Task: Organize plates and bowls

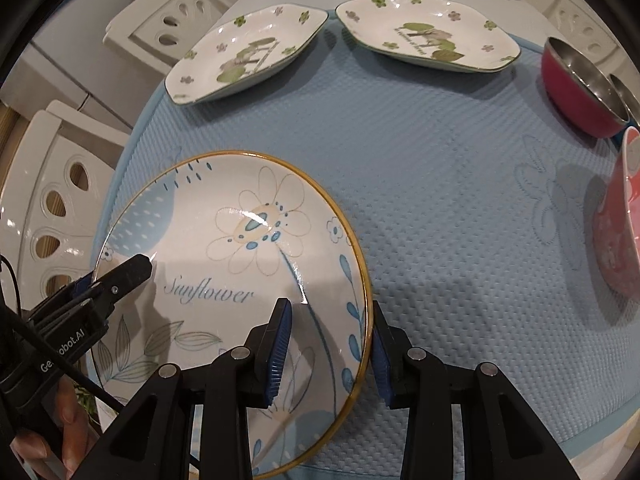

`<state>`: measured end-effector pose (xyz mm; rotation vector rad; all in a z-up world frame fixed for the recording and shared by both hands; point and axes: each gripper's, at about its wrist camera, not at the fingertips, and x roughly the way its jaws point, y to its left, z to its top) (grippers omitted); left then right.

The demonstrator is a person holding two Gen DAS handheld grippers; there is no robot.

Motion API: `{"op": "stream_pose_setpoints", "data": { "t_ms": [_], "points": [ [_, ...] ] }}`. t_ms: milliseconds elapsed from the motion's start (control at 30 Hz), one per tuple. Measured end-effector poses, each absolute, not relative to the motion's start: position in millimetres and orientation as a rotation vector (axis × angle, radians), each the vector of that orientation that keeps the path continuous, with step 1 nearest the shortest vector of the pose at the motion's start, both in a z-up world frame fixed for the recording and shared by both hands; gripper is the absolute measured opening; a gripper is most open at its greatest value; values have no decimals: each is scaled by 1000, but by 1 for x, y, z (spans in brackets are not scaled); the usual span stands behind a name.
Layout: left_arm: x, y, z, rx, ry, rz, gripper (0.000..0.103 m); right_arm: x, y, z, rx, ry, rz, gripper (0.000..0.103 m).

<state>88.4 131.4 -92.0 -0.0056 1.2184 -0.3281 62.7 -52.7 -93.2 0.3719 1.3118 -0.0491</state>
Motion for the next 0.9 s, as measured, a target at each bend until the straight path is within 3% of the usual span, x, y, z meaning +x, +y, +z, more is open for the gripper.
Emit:
{"op": "stream_pose_setpoints", "data": {
  "t_ms": [467, 700, 833, 900],
  "points": [
    [85, 135, -100, -8, 1230, -346, 38, 62, -51, -94, 343, 1305, -52, 36],
    [87, 146, -76, 45, 1147, -308, 39, 62, -61, -70, 291, 1229, -80, 36],
    [101, 153, -59, 36, 1089, -297, 39, 68, -71, -52, 292, 1159, -94, 43],
    [116, 152, -46, 24, 1044, -304, 48, 74, -73, -45, 299, 1132, -87, 47]
  ]
}}
